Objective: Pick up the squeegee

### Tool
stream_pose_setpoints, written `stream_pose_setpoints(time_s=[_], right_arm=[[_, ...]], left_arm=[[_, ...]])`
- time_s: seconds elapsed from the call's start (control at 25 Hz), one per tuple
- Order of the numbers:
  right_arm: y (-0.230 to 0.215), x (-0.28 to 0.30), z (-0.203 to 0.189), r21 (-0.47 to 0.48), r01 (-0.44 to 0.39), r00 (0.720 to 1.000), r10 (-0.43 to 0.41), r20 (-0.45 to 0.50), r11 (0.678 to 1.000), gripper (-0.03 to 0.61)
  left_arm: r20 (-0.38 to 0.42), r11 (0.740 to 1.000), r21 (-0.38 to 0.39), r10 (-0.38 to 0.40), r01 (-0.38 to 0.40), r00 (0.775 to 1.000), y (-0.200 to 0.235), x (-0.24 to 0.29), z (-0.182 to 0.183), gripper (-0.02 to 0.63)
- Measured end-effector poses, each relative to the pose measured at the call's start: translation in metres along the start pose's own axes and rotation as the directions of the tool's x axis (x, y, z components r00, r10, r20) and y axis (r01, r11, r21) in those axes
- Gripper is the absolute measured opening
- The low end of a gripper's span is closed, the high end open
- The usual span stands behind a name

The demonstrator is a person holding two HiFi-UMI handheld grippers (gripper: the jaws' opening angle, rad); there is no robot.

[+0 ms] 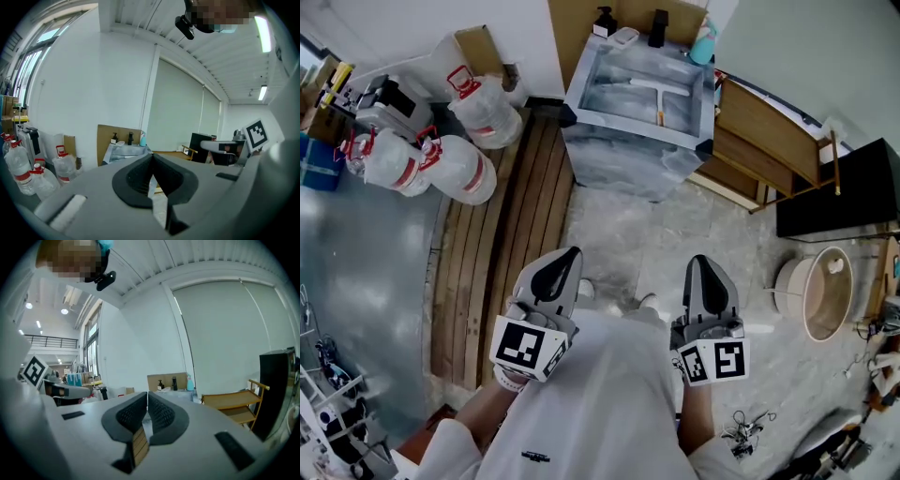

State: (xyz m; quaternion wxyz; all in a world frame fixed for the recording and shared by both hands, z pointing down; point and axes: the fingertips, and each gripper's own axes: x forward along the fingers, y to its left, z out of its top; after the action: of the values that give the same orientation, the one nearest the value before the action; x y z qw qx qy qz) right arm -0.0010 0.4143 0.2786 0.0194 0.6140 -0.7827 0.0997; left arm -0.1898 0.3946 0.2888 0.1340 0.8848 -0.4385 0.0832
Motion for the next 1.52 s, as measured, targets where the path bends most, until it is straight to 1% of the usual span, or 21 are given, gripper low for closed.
stream_pose_setpoints(time_s=[0.04, 0.12, 0.28, 0.4, 0.48, 0.64, 0.76, 0.92, 1.08, 1.28, 1.52], right_arm=[[0.007, 0.005, 0.001, 0.015, 0.009, 1.000, -0.009, 0.007, 1.000, 0.008], [0.019, 0.016, 0.002, 0.016, 0.017, 1.000, -0.017, 0.018, 1.000, 0.008], [0.041, 0.034, 0.001, 0.017, 0.008, 1.000, -0.009, 0.027, 1.000, 0.007], [0.054, 0.046, 0.001, -0.008, 0.000, 1.000, 0.000, 0.030, 1.000, 0.008], [0.058, 0.056, 0.002, -0.024, -0.011, 0.999, 0.011, 0.033, 1.000, 0.008], [0.052, 0.078, 0.007, -0.008, -0.017, 0.999, 0.017, 0.032, 1.000, 0.008], [0.038, 0.099, 0.007, 0.006, -0.007, 1.000, 0.007, 0.026, 1.000, 0.008], [0.020, 0.137, 0.006, 0.015, -0.038, 0.999, 0.037, 0.017, 0.999, 0.007], [-0.005, 0.184, 0.010, 0.015, -0.065, 0.998, 0.065, 0.009, 0.998, 0.007], [-0.058, 0.245, 0.023, 0.023, -0.055, 0.998, 0.055, -0.004, 0.998, 0.008], [-0.127, 0.321, 0.033, -0.001, -0.068, 0.997, 0.068, -0.040, 0.998, 0.008]], left_arm=[[-0.005, 1.000, 0.001, -0.007, 0.007, 1.000, 0.009, -0.004, -0.001, -0.002], [-0.012, 1.000, 0.008, -0.025, 0.025, 1.000, 0.023, -0.007, -0.001, -0.002], [-0.017, 0.998, 0.010, -0.057, 0.057, 0.998, 0.044, -0.005, 0.003, -0.002], [-0.009, 0.998, -0.006, -0.061, 0.061, 0.998, 0.058, -0.002, 0.006, -0.002], [-0.009, 0.998, -0.014, -0.062, 0.062, 0.998, 0.066, 0.005, 0.008, -0.002], [-0.011, 0.997, -0.017, -0.079, 0.079, 0.997, 0.074, 0.025, 0.017, -0.002], [-0.014, 0.997, -0.018, -0.074, 0.074, 0.997, 0.082, 0.045, 0.020, -0.002], [-0.024, 0.998, -0.022, -0.058, 0.057, 0.998, 0.098, 0.080, 0.027, -0.002], [-0.032, 0.999, -0.015, -0.036, 0.036, 0.999, 0.116, 0.126, 0.042, -0.002], [-0.087, 0.999, 0.015, -0.047, 0.049, 0.995, 0.127, 0.200, 0.062, -0.002], [-0.115, 0.998, 0.036, -0.051, 0.055, 0.992, 0.135, 0.296, 0.091, -0.002]])
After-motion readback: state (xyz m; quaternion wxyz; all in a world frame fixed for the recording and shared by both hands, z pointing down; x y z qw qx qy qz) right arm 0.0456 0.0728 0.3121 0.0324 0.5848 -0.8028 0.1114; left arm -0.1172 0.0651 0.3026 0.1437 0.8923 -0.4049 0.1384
